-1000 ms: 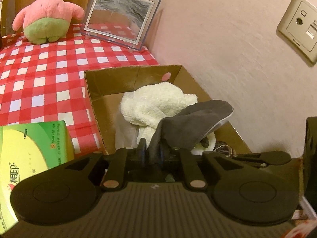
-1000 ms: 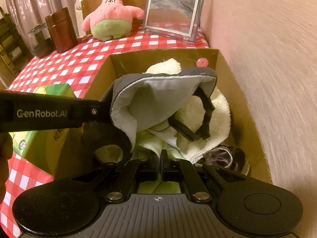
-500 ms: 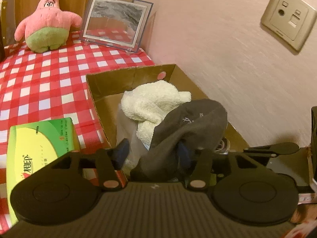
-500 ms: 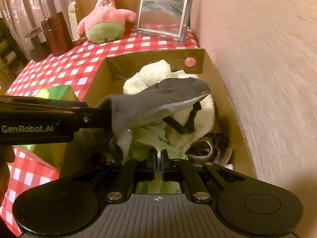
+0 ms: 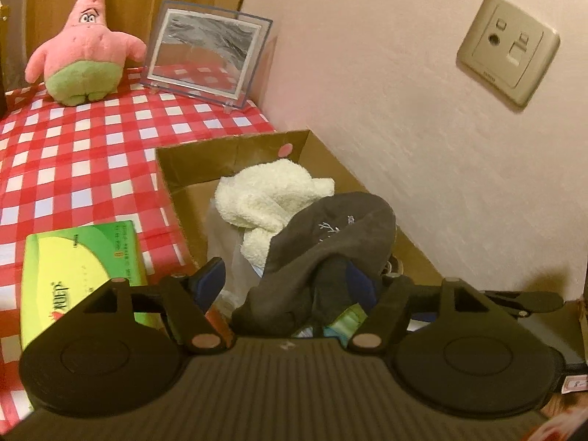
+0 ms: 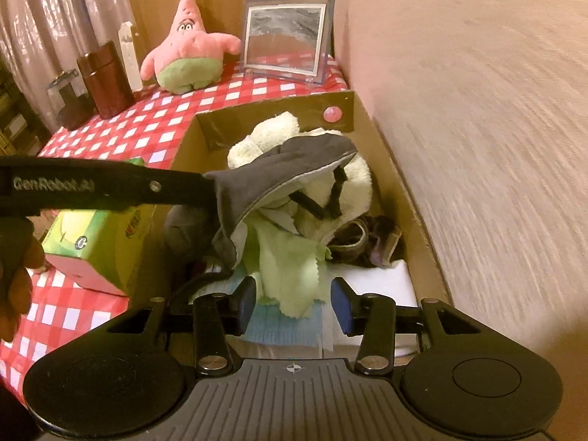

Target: Organize soft objects

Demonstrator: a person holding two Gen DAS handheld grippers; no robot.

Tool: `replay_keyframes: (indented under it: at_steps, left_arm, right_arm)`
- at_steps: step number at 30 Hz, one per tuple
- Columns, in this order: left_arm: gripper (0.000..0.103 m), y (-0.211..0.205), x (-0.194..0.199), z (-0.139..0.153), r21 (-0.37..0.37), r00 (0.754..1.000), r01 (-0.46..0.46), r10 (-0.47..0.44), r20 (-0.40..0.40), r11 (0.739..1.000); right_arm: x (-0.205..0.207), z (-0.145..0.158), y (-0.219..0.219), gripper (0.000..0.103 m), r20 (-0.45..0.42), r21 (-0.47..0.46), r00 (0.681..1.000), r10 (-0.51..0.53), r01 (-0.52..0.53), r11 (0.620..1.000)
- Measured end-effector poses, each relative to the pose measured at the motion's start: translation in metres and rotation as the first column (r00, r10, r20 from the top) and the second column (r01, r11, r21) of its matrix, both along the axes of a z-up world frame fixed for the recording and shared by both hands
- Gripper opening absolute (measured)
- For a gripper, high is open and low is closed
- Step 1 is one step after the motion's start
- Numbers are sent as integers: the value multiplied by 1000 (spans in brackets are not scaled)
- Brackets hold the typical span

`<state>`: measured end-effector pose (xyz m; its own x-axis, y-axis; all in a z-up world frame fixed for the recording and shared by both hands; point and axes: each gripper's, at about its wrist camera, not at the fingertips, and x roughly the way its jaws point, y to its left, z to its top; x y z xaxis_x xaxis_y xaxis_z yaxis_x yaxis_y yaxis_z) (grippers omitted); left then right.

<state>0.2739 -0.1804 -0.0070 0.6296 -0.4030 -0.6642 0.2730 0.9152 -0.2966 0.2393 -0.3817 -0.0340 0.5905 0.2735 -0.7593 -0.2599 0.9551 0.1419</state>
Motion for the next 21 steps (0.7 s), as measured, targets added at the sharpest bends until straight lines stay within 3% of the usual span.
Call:
replay_keyframes:
  at_steps: [7,10,14,21]
  left_arm:
    - [71,9,-16,10,19,1000,-10,10,15,1000]
    - [79,10,-27,15,34,999,-18,17,33,999]
    - [86,11,-43,19,75,998,-31,28,51,997]
    - [98,14,-71,30,71,997,-42,37,72,997]
  right_arm:
    - [-17,7,-2,46,5,24,1000,-17,17,1000]
    - [-26,11,-2,47,7,34,1000,-26,26,999]
    - [-36,16,-3,61,10,30,1000,-19,18,999]
    - [-57,34,-3,67,31,27,999,-27,26,999]
